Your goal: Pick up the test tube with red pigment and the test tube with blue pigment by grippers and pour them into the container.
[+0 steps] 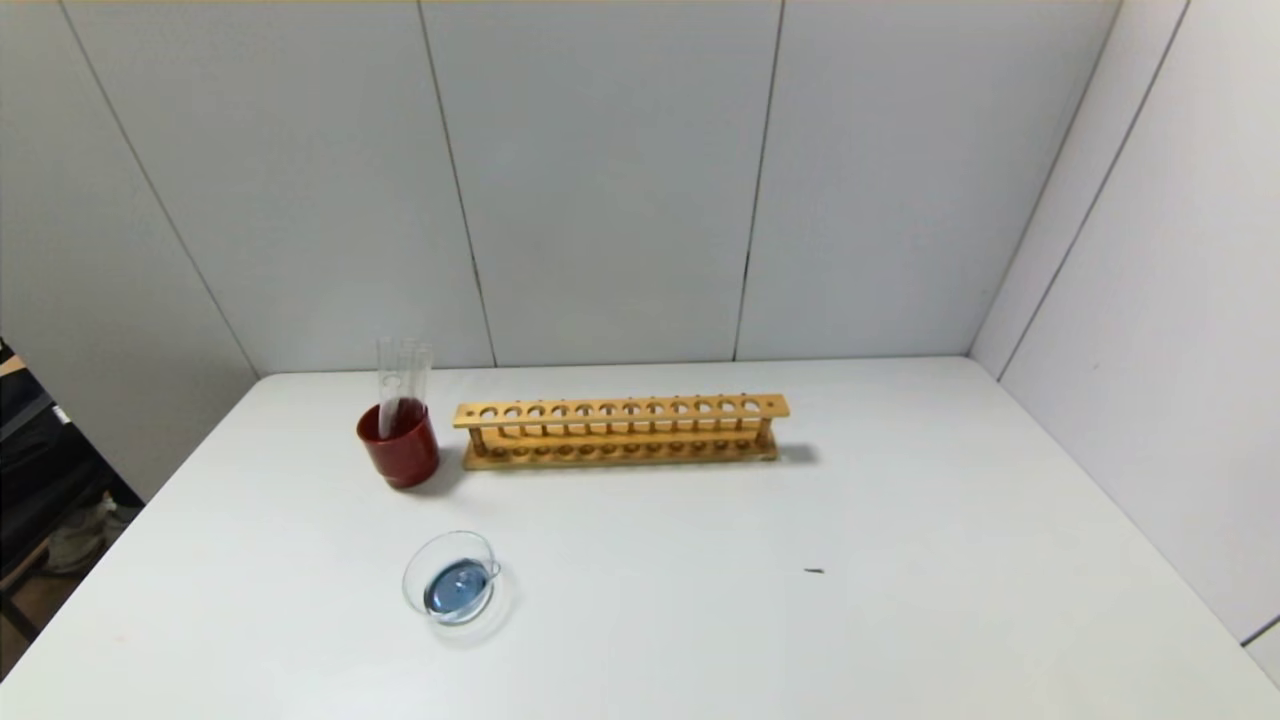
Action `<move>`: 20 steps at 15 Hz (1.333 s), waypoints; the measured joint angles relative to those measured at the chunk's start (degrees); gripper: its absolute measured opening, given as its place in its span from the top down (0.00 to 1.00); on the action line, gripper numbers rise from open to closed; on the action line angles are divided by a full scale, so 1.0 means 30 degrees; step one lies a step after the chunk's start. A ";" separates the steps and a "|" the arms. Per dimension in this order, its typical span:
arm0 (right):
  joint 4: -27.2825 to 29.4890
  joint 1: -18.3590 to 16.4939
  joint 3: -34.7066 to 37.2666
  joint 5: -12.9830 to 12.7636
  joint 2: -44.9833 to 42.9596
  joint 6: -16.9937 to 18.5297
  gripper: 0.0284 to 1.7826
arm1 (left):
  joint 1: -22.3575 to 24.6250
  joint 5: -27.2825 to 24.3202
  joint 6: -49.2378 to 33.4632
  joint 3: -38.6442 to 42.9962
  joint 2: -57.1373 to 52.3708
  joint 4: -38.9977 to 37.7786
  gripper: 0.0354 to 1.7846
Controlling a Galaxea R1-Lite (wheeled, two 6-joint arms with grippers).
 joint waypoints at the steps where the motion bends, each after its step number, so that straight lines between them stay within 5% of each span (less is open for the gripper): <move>1: 0.0000 0.0000 0.0000 0.0008 0.0000 0.0000 0.02 | 0.0102 0.0008 -0.0496 0.0553 -0.1654 0.0801 0.02; 5: 0.0000 0.0000 0.0000 0.0008 0.0000 0.0000 0.02 | 0.0305 -0.0313 -0.1938 0.3503 -0.6652 0.1349 0.02; 10: 0.0000 0.0000 0.0000 0.0000 0.0000 -0.0008 0.02 | 0.0358 0.0329 -0.3600 0.8639 -0.8168 0.1857 0.02; 12: 0.0000 0.0000 0.0000 0.0000 0.0000 0.0000 0.02 | 0.0374 0.0134 -0.4145 0.8948 -0.8277 0.3491 0.02; 16: 0.0000 0.0000 0.0000 0.0008 0.0000 -0.0008 0.02 | 0.0386 -0.3507 -0.3694 0.8960 -0.8326 0.6685 0.02; 20: 0.0000 0.0000 0.0000 0.0008 0.0000 -0.0008 0.02 | 0.0386 -0.3877 -0.3446 0.8810 -0.8330 0.7233 0.02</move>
